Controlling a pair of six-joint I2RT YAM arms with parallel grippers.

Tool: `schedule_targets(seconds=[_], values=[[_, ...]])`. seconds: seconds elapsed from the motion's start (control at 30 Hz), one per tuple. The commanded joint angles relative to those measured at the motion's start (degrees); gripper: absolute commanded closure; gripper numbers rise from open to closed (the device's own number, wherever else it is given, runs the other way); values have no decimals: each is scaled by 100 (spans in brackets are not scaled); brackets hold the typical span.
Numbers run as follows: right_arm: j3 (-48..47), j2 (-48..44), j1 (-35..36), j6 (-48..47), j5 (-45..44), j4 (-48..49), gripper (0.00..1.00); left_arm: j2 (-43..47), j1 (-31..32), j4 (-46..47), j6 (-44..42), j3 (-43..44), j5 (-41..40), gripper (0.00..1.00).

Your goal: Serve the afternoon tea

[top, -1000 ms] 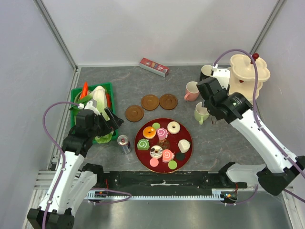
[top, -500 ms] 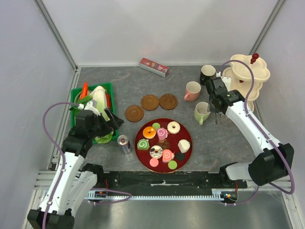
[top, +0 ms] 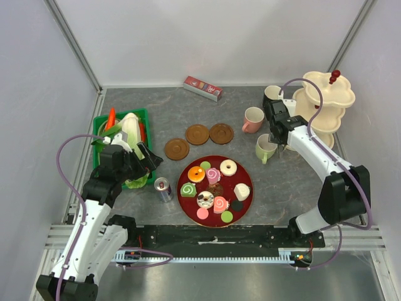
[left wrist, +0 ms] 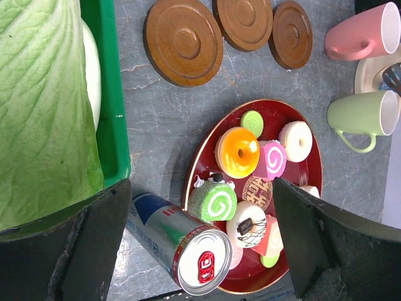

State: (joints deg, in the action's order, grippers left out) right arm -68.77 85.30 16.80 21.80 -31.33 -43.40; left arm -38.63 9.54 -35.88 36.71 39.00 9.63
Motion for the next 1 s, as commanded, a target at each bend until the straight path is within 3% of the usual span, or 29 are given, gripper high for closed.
schedule_targets(seconds=[0.0,0.27,0.77,0.97], values=[[-92,250,-63,-36,-513,446,47,22,-22,186,117,11,74,1],[-75,426,-98,35,-1340,1008,47,14,-22,178,117,20,22,1],[-101,1120,-168,-168,-1551,1711,46,-21,-22,186,109,37,-14,1],[22,1208,-229,-299,-1578,2107,42,-30,-14,178,117,46,-57,1]])
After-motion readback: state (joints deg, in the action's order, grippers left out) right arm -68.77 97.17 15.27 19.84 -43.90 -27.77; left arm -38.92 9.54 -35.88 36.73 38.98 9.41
